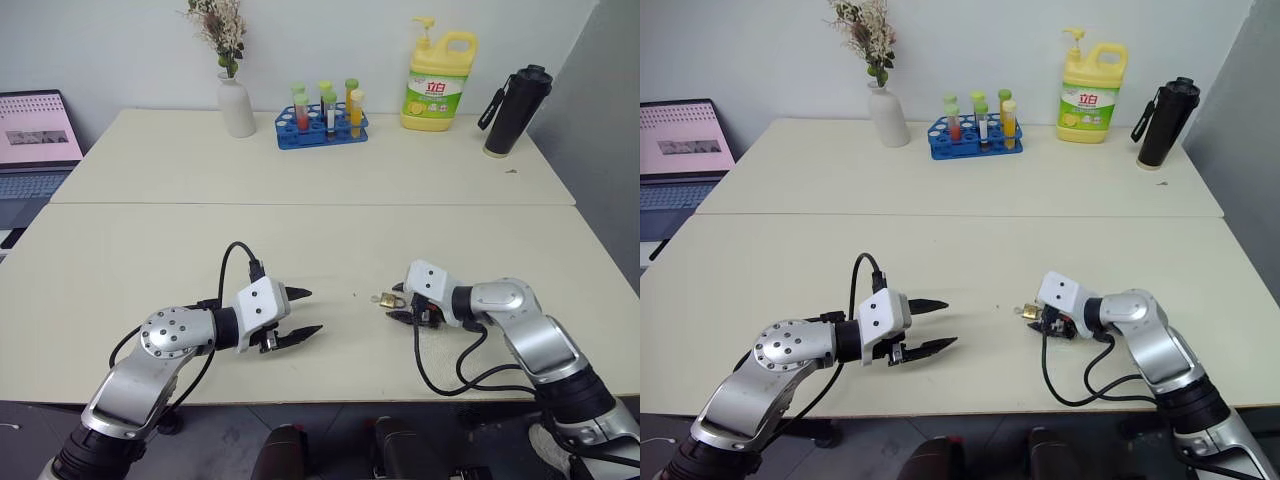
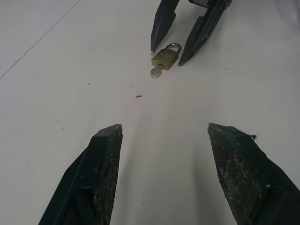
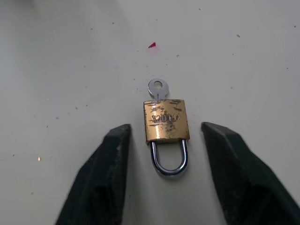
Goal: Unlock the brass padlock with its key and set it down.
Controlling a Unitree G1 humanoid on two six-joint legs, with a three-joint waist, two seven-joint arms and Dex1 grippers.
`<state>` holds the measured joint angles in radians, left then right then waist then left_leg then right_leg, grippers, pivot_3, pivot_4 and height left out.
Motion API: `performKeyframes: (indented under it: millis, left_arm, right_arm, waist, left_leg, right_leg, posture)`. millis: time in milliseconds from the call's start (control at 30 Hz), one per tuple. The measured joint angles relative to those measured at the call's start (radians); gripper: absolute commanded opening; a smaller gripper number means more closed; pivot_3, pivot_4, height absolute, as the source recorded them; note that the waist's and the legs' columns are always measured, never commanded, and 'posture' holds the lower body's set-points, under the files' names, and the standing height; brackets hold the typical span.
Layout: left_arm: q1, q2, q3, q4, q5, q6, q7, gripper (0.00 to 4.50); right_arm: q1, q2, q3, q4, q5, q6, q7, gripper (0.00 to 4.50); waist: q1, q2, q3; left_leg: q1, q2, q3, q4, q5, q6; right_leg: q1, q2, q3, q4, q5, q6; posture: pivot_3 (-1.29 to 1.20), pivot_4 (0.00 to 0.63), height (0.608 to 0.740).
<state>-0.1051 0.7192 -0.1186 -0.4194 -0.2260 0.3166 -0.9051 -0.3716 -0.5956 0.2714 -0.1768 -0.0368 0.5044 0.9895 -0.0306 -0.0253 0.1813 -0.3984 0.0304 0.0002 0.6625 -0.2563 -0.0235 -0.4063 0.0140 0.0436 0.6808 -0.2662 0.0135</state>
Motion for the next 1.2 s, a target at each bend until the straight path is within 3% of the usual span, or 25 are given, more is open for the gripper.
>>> performKeyframes:
  millis: [100,200,367,967,1067,1200]
  left_arm:
    - [0.0,-0.001,0.0,0.001,0.0,0.0,0.0,3.08]
    - [0.0,-0.003,0.0,0.002,-0.004,0.001,-0.001,3.08]
    - [-0.012,-0.014,0.0,0.002,-0.048,0.026,-0.017,3.08]
    - [-0.014,0.046,-0.015,-0.002,-0.067,0.002,-0.156,3.08]
    - [-0.014,0.046,-0.015,-0.002,-0.064,0.002,-0.156,3.08]
    - [-0.014,0.046,-0.015,-0.002,-0.062,0.002,-0.155,3.08]
  right_arm:
    - [0.012,-0.023,-0.018,-0.027,0.041,0.015,0.014,4.47]
    - [0.015,-0.051,-0.066,-0.077,0.105,0.046,0.032,4.47]
    - [0.045,0.022,-0.101,-0.073,0.178,0.04,-0.003,4.47]
    - [0.008,0.076,-0.053,0.276,0.172,-0.253,-0.006,4.47]
    - [0.008,0.075,-0.051,0.289,0.172,-0.273,0.0,3.91]
    - [0.008,0.069,-0.036,0.297,0.164,-0.313,0.011,2.52]
  waist:
    - [0.0,0.0,0.0]
    - [0.0,0.0,0.0]
    - [-0.001,0.0,0.0]
    - [-0.001,0.0,0.0]
    - [-0.001,0.0,0.0]
    - [-0.001,0.0,0.0]
  left_leg:
    - [0.0,0.0,0.0,0.0,0.0,0.0]
    - [0.0,0.0,0.0,0.0,0.0,0.0]
    - [0.0,0.001,-0.001,0.0,0.0,0.0]
    - [0.0,0.0,0.0,0.0,0.0,0.0]
    - [0.0,0.0,0.0,0.0,0.0,0.0]
    - [0.001,0.0,0.0,0.0,0.0,0.0]
  right_leg:
    - [0.0,0.0,0.0,0.0,0.0,0.0]
    - [0.0,0.0,0.0,0.0,0.0,0.0]
    - [0.0,0.0,0.0,0.0,0.0,0.0]
    - [0.0,0.001,0.0,0.0,0.0,0.0]
    - [0.0,0.001,0.001,0.0,0.0,0.0]
    - [0.001,0.001,0.0,0.0,0.0,0.0]
  posture:
    - [0.0,0.15,0.74]
    - [0.0,0.15,0.74]
    - [0.0,0.15,0.74]
    - [0.0,0.15,0.74]
    - [0.0,0.15,0.74]
    - [0.0,0.15,0.74]
